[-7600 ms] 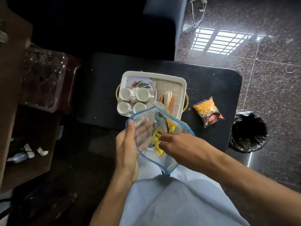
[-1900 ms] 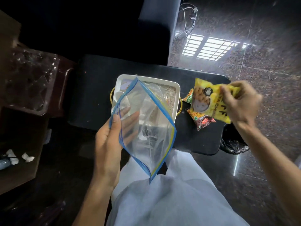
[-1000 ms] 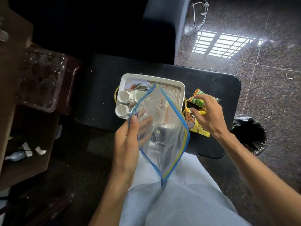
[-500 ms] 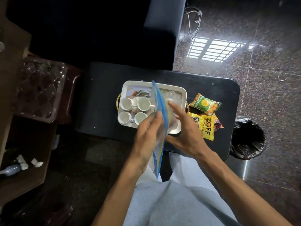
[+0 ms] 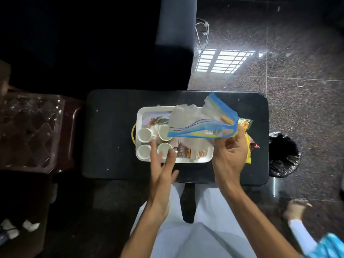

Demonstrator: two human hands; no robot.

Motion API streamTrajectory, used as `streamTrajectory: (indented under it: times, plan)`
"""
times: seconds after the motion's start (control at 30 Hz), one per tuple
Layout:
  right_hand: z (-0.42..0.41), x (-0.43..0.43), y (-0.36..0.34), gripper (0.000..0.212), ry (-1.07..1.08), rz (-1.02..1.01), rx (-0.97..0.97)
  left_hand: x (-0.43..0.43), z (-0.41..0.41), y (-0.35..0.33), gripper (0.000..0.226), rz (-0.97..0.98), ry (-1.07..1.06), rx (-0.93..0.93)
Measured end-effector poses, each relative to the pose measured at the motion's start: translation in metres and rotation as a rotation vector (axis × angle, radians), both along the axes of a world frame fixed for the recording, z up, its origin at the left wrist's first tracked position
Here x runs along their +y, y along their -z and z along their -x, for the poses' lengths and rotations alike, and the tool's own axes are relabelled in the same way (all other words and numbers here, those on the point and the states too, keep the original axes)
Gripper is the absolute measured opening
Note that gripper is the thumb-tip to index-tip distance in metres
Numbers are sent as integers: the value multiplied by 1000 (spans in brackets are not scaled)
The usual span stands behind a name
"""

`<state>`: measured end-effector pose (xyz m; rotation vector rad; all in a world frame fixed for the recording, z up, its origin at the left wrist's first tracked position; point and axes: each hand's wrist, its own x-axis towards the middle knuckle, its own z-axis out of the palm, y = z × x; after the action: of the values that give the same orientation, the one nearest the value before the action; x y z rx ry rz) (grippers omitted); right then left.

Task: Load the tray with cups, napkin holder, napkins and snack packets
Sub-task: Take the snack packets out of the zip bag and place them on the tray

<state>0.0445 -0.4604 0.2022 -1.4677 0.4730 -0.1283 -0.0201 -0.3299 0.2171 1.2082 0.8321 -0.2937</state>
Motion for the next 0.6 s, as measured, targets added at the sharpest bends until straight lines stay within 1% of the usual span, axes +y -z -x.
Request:
streamTrajectory:
  times: [0.03,0.1,0.13,0.2,0.23,0.27,0.3,0.33,0.37,0.4,0.43,0.47,0.5,0.53,0.57,0.6]
  plan:
    - [4,6,1,21,-20,-60,48,1,-6,6,77,90,16,11]
    - [12,17,0,28,-60,-158,163,4,-22,22,80,154,93,-24]
    - [14,20,0,31,-79,-204,231,5,-32,29,77,173,146,-49]
    - [17,22,2,24,-132,-313,358,7,-48,38,71,230,234,-90]
    - [19,21,4,18,-170,-364,410,8,-54,40,76,247,241,-95]
    - [20,20,7,17,-203,-407,459,9,-59,42,88,258,235,-84]
    - [20,17,10,16,-225,-442,504,9,-63,44,100,271,227,-69]
    - [20,14,13,16,-232,-472,548,8,-67,47,107,257,219,-70]
    - [19,9,18,17,-231,-496,595,7,-69,51,104,219,219,-82]
    - [17,3,23,17,-239,-522,640,6,-70,57,90,174,225,-105]
    - [15,-6,30,18,-258,-532,686,4,-71,62,68,134,228,-135]
    - [14,-14,34,18,-288,-525,736,-1,-73,65,47,91,233,-148]
    - [14,-23,43,18,-324,-464,782,-6,-73,68,34,41,238,-145]
    - [14,-33,50,21,-375,-343,807,-12,-73,70,29,-17,247,-128]
    - [14,-42,56,32,-433,-167,797,-19,-73,71,29,-69,262,-113]
    - [14,-52,62,54,-469,10,755,-26,-73,74,30,-107,287,-96]
